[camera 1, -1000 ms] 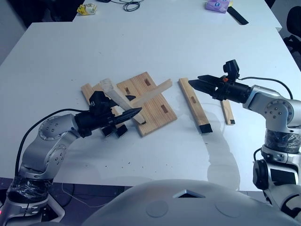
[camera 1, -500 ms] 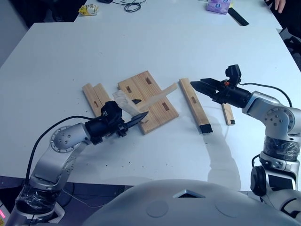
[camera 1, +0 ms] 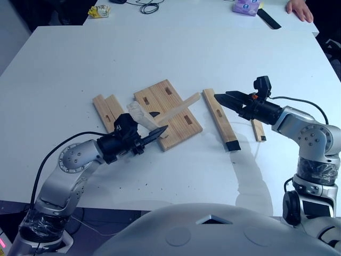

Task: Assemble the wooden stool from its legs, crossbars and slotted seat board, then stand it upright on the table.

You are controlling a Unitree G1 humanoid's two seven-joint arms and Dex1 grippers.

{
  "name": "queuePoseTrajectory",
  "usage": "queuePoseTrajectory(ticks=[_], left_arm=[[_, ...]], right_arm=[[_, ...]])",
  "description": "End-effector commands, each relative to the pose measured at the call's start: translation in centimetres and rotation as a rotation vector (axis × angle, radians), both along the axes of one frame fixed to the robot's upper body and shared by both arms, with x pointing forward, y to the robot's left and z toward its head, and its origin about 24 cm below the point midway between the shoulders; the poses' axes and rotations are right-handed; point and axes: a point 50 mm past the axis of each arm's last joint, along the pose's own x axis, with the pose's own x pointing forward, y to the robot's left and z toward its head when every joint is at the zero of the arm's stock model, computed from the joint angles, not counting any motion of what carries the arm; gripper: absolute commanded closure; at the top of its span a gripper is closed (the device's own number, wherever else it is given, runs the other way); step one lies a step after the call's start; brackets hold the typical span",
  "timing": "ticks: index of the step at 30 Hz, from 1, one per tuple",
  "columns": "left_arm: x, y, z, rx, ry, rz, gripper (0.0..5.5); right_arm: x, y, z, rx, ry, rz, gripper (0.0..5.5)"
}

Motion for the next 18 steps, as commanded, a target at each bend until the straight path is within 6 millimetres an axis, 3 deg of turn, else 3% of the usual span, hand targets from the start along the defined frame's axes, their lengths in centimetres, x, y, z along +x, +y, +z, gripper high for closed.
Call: queuePoseTrajectory(ticks=[1, 7, 11, 18], left_arm=[[-2.3, 1.6, -6.6, 0.148, 0.395, 0.006, 3.46], [0.1, 1.6, -6.7, 0.241, 0.325, 0.014, 3.46], [0.2, 1.5, -6.7, 0.216, 0.362, -0.003, 3.46], [1.3, 3.5, -6.5, 0.193, 0.409, 0.005, 3.46]], right_arm=[[-0.1, 0.5, 0.1, 0.016, -0.004, 0.004, 1.13], [0.1, 0.9, 0.0, 0.031, -0.013, -0.018, 1.13], [0.0, 1.0, -0.1, 0.037, -0.017, -0.022, 1.13], [-0.3, 1.3, -0.4, 0.043, -0.009, -0.021, 1.13]])
